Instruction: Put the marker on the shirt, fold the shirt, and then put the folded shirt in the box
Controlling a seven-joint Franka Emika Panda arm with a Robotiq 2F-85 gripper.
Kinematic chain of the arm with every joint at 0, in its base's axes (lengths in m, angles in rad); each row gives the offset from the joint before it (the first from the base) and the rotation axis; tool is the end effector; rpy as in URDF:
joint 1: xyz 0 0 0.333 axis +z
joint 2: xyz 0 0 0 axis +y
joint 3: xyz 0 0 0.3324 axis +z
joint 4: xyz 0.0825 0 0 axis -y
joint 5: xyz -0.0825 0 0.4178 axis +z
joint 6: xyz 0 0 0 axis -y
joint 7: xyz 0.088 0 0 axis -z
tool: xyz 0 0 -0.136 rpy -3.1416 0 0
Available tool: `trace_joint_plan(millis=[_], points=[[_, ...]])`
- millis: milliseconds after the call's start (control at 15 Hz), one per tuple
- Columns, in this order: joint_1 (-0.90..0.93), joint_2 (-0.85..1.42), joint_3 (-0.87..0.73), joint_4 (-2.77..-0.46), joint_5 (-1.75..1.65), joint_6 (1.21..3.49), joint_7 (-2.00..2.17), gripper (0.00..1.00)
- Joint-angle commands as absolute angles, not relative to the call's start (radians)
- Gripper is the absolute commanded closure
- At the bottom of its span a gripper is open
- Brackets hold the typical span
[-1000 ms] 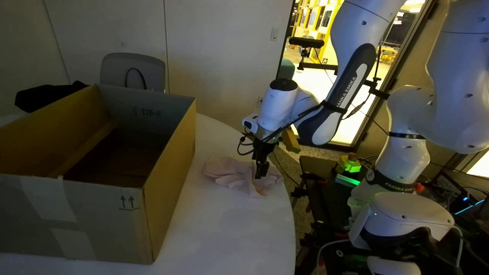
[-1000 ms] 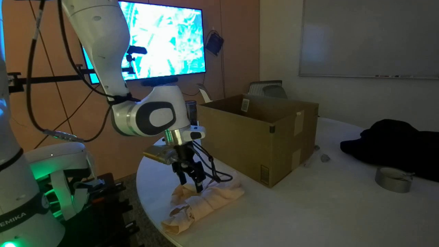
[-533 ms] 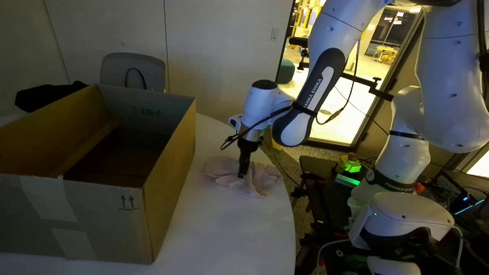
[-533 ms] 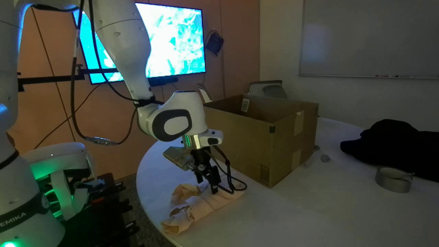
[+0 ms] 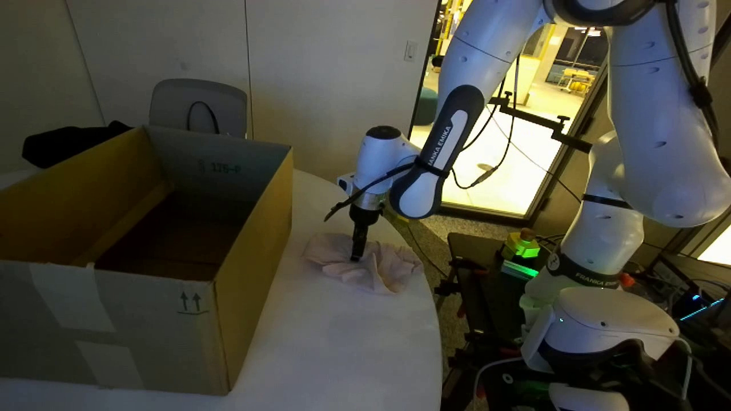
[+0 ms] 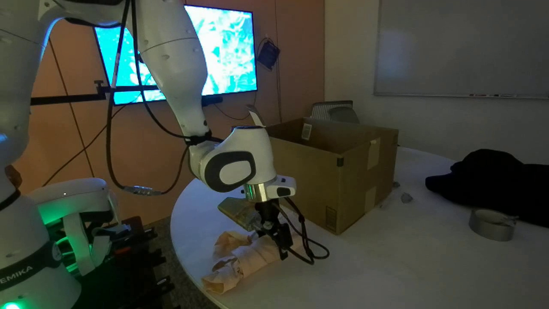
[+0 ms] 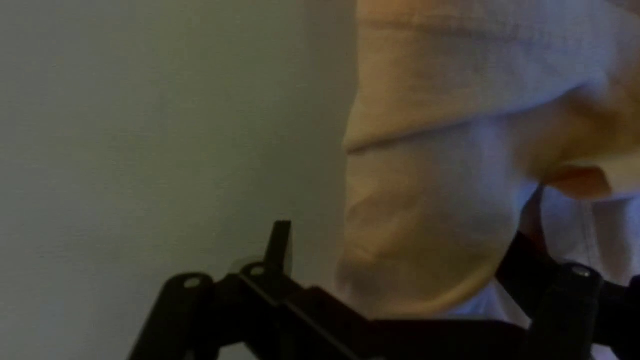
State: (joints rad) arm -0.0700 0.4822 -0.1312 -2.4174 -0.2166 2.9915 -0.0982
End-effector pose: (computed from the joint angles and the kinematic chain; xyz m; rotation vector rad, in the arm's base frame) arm 0.4980 -0.0951 0.0771 3.0191 0.1927 0.1105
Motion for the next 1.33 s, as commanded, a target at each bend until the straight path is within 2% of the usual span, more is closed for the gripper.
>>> trace_joint_plan(millis=[0, 333, 467, 933, 1067, 1133, 1267], points=[[-0.105, 0.545, -0.109, -2.376, -0.204, 2.992, -0.155, 0.0], [-0.162, 0.6, -0.067, -2.352, -0.195, 2.97, -0.199, 0.0], [-0.181, 0.595, -0.059, -2.349, -0.193, 2.942, -0.214, 0.27], [-0.18, 0.41, -0.082, -2.434, -0.21, 2.796, -0.246, 0.81], [-0.197, 0.329, -0.058, -2.462, -0.196, 2.722, -0.292, 0.94], [-0.198, 0.292, -0.054, -2.477, -0.192, 2.693, -0.309, 0.97], [-0.181, 0.225, -0.064, -2.5, -0.195, 2.642, -0.316, 0.96]])
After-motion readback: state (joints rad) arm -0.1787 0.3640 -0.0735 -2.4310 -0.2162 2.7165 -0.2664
